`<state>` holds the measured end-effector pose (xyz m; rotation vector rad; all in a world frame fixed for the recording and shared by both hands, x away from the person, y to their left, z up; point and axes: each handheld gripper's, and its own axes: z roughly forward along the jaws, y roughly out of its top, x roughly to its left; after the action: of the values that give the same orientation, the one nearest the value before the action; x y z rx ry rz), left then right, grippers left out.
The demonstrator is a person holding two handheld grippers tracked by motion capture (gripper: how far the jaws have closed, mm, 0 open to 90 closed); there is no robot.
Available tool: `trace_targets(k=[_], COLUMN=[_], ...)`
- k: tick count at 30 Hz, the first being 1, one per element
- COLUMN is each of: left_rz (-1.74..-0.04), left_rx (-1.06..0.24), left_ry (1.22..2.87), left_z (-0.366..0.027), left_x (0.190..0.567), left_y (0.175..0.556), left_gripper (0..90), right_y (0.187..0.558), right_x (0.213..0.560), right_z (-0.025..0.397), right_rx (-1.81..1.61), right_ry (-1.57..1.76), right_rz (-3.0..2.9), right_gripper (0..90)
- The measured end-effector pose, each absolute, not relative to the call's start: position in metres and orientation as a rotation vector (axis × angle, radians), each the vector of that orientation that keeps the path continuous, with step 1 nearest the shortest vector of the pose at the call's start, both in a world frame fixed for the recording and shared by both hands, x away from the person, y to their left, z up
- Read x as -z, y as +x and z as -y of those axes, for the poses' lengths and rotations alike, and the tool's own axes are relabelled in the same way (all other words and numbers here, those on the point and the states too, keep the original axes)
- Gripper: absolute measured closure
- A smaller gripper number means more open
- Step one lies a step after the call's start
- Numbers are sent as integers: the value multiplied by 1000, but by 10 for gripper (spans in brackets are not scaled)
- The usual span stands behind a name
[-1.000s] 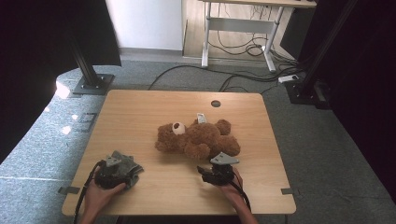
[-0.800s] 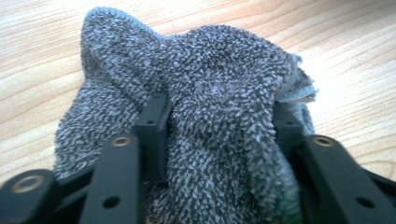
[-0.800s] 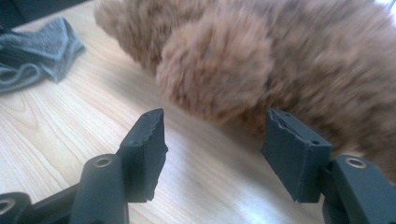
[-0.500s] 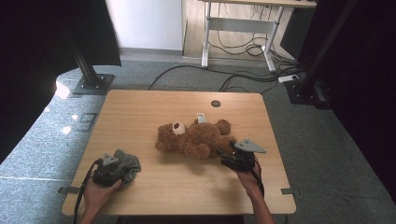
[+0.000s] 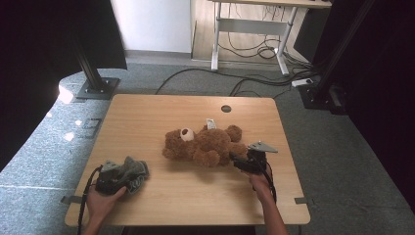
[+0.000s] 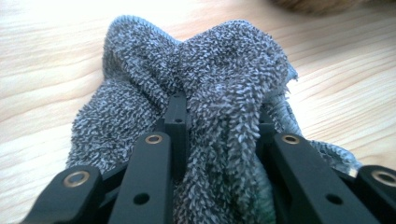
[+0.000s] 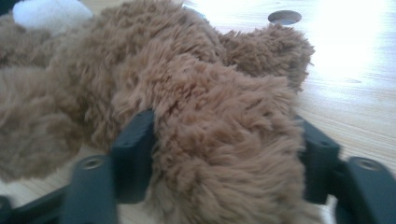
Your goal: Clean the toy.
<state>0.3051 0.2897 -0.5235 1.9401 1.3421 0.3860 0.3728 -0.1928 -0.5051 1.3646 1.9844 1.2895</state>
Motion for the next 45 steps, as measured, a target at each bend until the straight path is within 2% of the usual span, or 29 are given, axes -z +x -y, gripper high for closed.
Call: trace_targets(k=[5,9,15,28,32,37,45], left_rz=[-1246,-1184,-1104,-971,-943,-881,-789], left_rx=[-343,-313,-269,-299,-313,-271,-251], left_ry=[1853,1792,1776,1838,1837,1814,1917], left_z=[-282,-272,-249,-175,-161,-147,-92], left_x=[513,503,492,480,477,469,471], left_y=[302,301,308,339,340,333,344], left_gripper=[690,690,688,687,686,686,684], right_y=[363,355,345,340,340,340,341], right_x=[506,509,515,521,523,524,524], right_z=[194,193,196,197,197,198,199], right_rx=[-1304,-1279,-1282,-1288,-1297,-1305,-1311], right_ry=[1339,1315,1289,1290,1293,1295,1293], right_rz=[-1987,-2023,-2079,-2124,-2132,-2137,-2141], right_gripper=[513,547,556,558,557,556,555])
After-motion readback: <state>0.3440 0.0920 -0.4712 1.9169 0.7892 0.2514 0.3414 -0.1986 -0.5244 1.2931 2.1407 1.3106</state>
